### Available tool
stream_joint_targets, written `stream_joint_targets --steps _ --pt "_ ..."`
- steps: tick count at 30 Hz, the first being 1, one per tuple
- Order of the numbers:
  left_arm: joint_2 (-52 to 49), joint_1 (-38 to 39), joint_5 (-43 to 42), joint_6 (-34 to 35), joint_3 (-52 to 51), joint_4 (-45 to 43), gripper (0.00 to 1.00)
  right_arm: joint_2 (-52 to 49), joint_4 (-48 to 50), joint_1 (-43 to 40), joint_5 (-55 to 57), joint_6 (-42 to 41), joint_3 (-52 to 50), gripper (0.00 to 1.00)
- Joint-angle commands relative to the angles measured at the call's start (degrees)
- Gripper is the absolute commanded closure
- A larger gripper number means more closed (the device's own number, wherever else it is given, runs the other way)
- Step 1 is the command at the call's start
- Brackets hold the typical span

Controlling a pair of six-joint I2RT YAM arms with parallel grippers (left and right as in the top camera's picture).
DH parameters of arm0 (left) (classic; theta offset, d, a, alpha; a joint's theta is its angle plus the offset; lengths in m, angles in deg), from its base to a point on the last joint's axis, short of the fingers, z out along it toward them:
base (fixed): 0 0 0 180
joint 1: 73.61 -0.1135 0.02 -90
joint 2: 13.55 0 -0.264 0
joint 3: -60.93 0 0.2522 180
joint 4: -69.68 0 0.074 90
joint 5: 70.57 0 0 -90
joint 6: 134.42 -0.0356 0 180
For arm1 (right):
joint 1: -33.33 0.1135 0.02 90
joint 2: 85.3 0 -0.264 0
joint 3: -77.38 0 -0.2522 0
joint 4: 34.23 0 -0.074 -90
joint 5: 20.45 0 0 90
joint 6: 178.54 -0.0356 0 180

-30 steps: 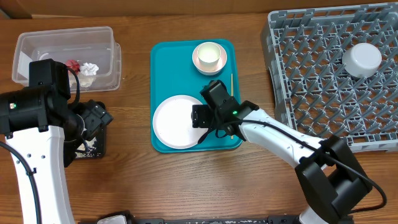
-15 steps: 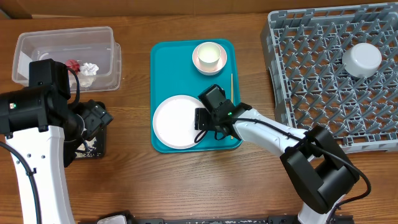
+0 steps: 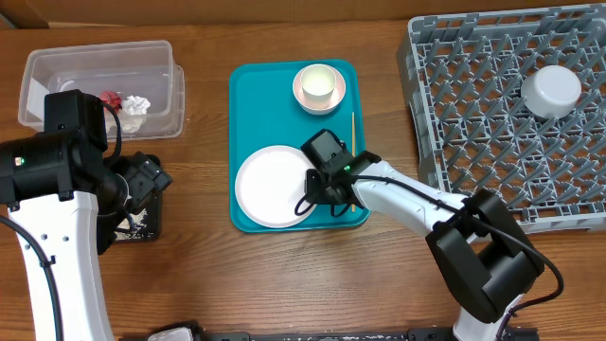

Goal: Sort waste into correct bins and load items into the dishwasher
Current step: 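Lift the white plate and carry it right to the rack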

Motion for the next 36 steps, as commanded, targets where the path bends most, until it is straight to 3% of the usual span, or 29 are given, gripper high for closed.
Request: stream_joint_targets --steps 1,12,18,26,30,36 --pt "-0.3 0.0 1.0 0.3 0.0 0.0 0.0 1.4 -1.8 -0.5 0.2 0.0 4.9 0.96" --pt "-0.3 0.0 1.0 0.3 0.0 0.0 0.0 8.9 -13.3 -7.2 0.2 0.6 11.1 0.96" --pt "-0.3 0.0 1.0 0.3 0.0 0.0 0.0 20.4 -19.0 -19.5 5.8 10.1 16.0 0.96" --pt "-0.3 0.0 1.0 0.3 0.0 0.0 0.0 28.9 -7.4 -36.9 32.2 11.1 17.3 0.96" --pt "-0.3 0.0 1.0 0.3 0.0 0.0 0.0 26.4 -1.8 -41.7 35.5 12.7 17.2 0.96" --pt "-0.3 0.0 1.0 0.3 0.0 0.0 0.0 18.5 8.9 -42.4 35.5 27.6 17.2 0.96"
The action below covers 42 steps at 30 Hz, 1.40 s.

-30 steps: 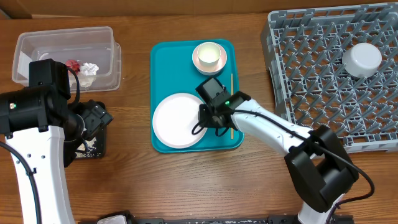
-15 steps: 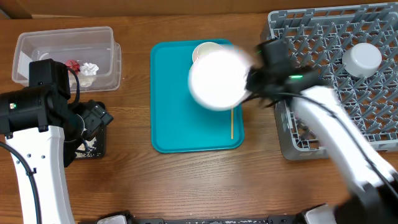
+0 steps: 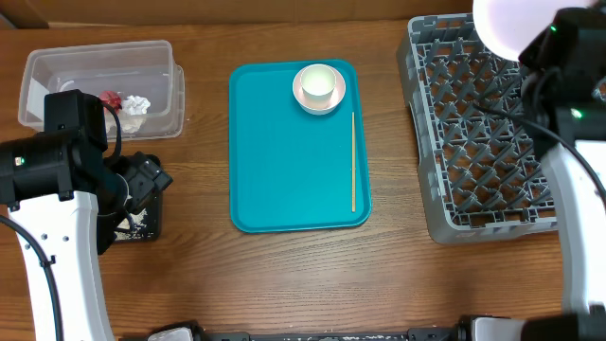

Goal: Sort waste into correct bins and load items into the dishwasher
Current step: 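Lift the white plate and carry it right to the rack, then set the plate upright in the rack and release it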

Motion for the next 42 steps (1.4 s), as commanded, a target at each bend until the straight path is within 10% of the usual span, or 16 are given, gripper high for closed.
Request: stream_joint_targets --steps 1,21,42 --pt "-0.3 0.0 1.0 0.3 0.0 0.0 0.0 -5.2 3.8 0.4 2.1 10.7 0.3 0.96" --pt "-0.3 0.0 1.0 0.3 0.0 0.0 0.0 -21.1 21.3 4.4 8.0 34.0 0.3 0.96" --pt "-0.3 0.0 1.0 0.3 0.0 0.0 0.0 -24.6 19.5 9.8 18.7 31.0 0.3 0.88"
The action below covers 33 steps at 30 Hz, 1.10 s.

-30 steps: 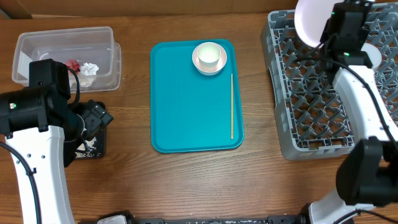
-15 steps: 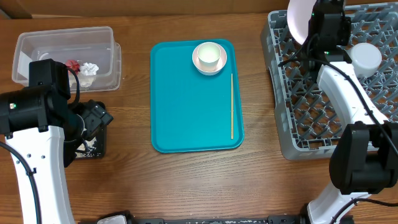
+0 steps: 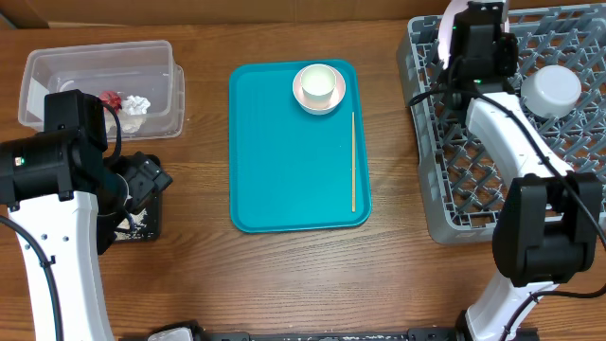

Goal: Sort waste into correct bins and load items into the dishwasher
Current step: 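Set the plate upright in the rack and release it, then move the right gripper back over the white cup on the saucer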

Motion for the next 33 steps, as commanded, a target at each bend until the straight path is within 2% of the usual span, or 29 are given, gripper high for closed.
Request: stream_joint_targets --steps 1,2,4,5,7,14,17,22,25,28,33 --pt "-0.3 0.0 1.0 0.3 0.0 0.0 0.0 -0.2 0.2 1.9 4.7 -2.7 0.4 0.84" --pt "-0.3 0.0 1.0 0.3 0.0 0.0 0.0 -0.2 0.3 2.4 5.7 -2.7 0.4 0.76" --pt "-0.3 0.0 1.0 0.3 0.0 0.0 0.0 0.1 0.5 3.3 7.9 -2.7 0.5 0.27" --pt "-0.3 0.0 1.0 0.3 0.0 0.0 0.0 0.3 0.7 3.7 9.0 -2.7 0.5 0.11" --pt "-0.3 0.0 1.0 0.3 0.0 0.0 0.0 1.6 1.0 4.4 12.1 -5.6 0.5 0.0" --pt "-0.3 0.0 1.0 0.3 0.0 0.0 0.0 10.7 -1.8 7.1 10.6 -11.5 0.5 0.0" --pt "-0.3 0.0 1.0 0.3 0.0 0.0 0.0 15.3 -6.6 9.4 -1.2 -11.5 0.5 0.0" --pt "-0.3 0.0 1.0 0.3 0.0 0.0 0.0 20.3 -16.5 14.1 -39.0 -11.5 0.5 0.0" --pt "-0.3 0.0 1.0 0.3 0.0 0.0 0.0 19.5 -17.4 16.7 -56.5 -11.5 0.5 0.0" --pt "-0.3 0.0 1.0 0.3 0.0 0.0 0.0 17.1 -16.1 19.3 -61.9 -11.5 0.5 0.0" --pt "-0.3 0.0 1.0 0.3 0.0 0.0 0.0 11.2 -13.7 22.7 -61.2 -11.2 0.5 0.0"
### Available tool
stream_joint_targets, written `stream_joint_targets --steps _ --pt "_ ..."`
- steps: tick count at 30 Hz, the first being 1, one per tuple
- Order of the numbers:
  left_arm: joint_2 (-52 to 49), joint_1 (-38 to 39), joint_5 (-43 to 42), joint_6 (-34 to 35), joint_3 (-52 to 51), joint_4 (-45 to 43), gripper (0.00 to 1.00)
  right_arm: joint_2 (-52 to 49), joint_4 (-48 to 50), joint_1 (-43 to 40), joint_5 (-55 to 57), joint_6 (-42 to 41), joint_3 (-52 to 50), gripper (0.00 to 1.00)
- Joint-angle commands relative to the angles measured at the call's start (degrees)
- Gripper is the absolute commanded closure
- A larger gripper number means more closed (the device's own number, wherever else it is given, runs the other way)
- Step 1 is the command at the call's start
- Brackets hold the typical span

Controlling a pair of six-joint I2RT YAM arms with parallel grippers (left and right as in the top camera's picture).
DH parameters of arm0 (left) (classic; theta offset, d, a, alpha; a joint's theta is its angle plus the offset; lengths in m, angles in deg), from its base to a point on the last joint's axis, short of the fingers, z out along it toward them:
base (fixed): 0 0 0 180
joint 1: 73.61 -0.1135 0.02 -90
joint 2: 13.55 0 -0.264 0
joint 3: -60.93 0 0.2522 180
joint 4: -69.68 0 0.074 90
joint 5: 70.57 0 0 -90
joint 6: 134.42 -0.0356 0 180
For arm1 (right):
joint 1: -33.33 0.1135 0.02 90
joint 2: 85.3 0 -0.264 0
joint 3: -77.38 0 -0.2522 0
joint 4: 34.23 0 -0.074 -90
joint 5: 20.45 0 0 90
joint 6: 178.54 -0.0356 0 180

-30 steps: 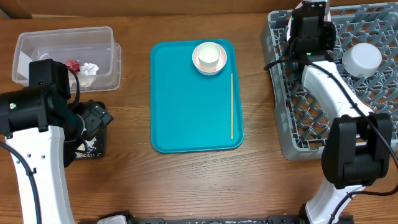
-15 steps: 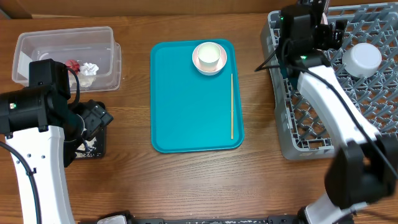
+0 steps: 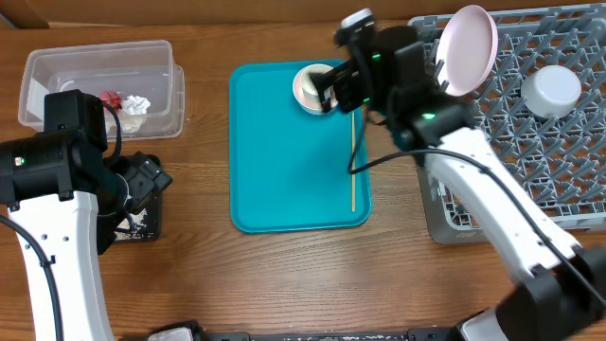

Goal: Sort waste into correct bins and load items into the dishwasher
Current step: 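Move the right gripper back over the white cup on the saucer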

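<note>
A teal tray (image 3: 284, 180) holds a white cup on a saucer (image 3: 311, 87) at its far end and a thin wooden stick (image 3: 353, 161) along its right side. My right gripper (image 3: 333, 92) hovers at the cup's right rim, looking open and empty. A pale pink plate (image 3: 471, 47) stands on edge in the grey dish rack (image 3: 492, 170), near its far left corner. A white cup (image 3: 552, 90) sits upside down in the rack. My left gripper (image 3: 144, 182) hangs over a small black bin (image 3: 142, 225); its jaws do not show.
A clear plastic box (image 3: 57, 71) at the far left holds a red scrap and crumpled white paper (image 3: 137, 103). The left arm's white link runs down the left edge. The right arm reaches across the gap between rack and tray.
The right gripper left the plate standing in the rack's far left corner. It has moved left and is now at the cup on the tray. The left arm has not moved.
The right gripper was at the white plate lying on the tray. Then the plate was off the tray, held high over the rack. Then it was being set at the rack's far left. Now it stands there alone, and the gripper is at the cup.
</note>
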Motion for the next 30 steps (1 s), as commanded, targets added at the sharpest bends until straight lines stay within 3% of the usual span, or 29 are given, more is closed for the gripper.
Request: stream_joint_targets --steps 1,15,30 --pt "-0.3 0.0 1.0 0.3 0.0 0.0 0.0 -4.2 1.7 1.2 -4.1 -0.2 0.3 0.0" --pt "-0.3 0.0 1.0 0.3 0.0 0.0 0.0 -17.8 11.0 1.3 0.1 3.1 0.9 0.02" --pt "-0.3 0.0 1.0 0.3 0.0 0.0 0.0 -23.1 -0.5 1.2 2.6 4.8 15.8 0.0"
